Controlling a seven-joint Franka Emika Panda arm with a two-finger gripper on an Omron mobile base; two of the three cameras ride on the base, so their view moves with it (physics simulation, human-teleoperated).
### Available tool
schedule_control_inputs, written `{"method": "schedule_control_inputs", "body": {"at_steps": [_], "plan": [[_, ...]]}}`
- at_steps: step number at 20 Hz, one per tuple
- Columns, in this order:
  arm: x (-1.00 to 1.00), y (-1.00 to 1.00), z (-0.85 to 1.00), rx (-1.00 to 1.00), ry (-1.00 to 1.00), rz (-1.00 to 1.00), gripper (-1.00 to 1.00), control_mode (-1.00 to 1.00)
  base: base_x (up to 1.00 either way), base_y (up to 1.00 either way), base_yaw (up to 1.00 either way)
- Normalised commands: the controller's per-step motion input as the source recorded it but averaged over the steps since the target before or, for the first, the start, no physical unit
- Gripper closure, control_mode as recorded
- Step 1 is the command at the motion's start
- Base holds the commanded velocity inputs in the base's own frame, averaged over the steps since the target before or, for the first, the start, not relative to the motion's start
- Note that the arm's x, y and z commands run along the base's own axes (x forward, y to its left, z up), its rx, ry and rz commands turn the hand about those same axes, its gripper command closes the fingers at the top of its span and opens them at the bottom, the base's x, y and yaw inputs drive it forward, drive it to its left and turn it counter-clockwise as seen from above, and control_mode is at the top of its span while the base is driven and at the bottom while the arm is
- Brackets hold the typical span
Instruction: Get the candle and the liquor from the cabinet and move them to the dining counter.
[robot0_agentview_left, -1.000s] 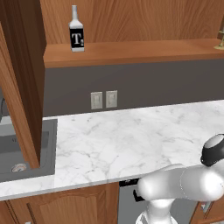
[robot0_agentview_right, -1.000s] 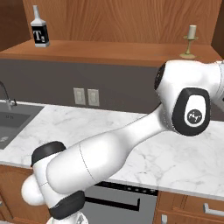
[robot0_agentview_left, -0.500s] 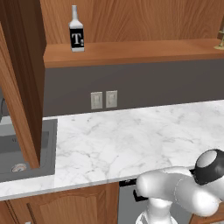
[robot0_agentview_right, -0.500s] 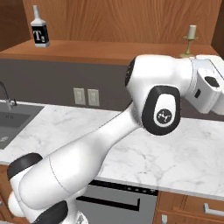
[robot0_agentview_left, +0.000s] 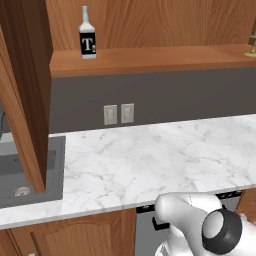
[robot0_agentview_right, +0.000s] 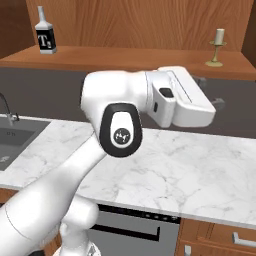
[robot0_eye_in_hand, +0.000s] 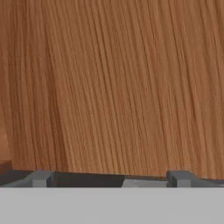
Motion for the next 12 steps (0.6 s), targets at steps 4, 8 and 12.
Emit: {"method": "schedule_control_inputs", "body": {"at_steps": [4, 8, 12], "plan": [[-0.21, 1.0, 0.0, -0.02, 0.06, 0.28, -1.0, -1.0, 0.0, 0.0, 0.0], [-0.2, 0.97, 0.0, -0.01, 0.07, 0.31, -1.0, -1.0, 0.0, 0.0, 0.0], [-0.07, 0.83, 0.0, 0.0, 0.05, 0.28, -1.0, -1.0, 0.0, 0.0, 0.0]]}}
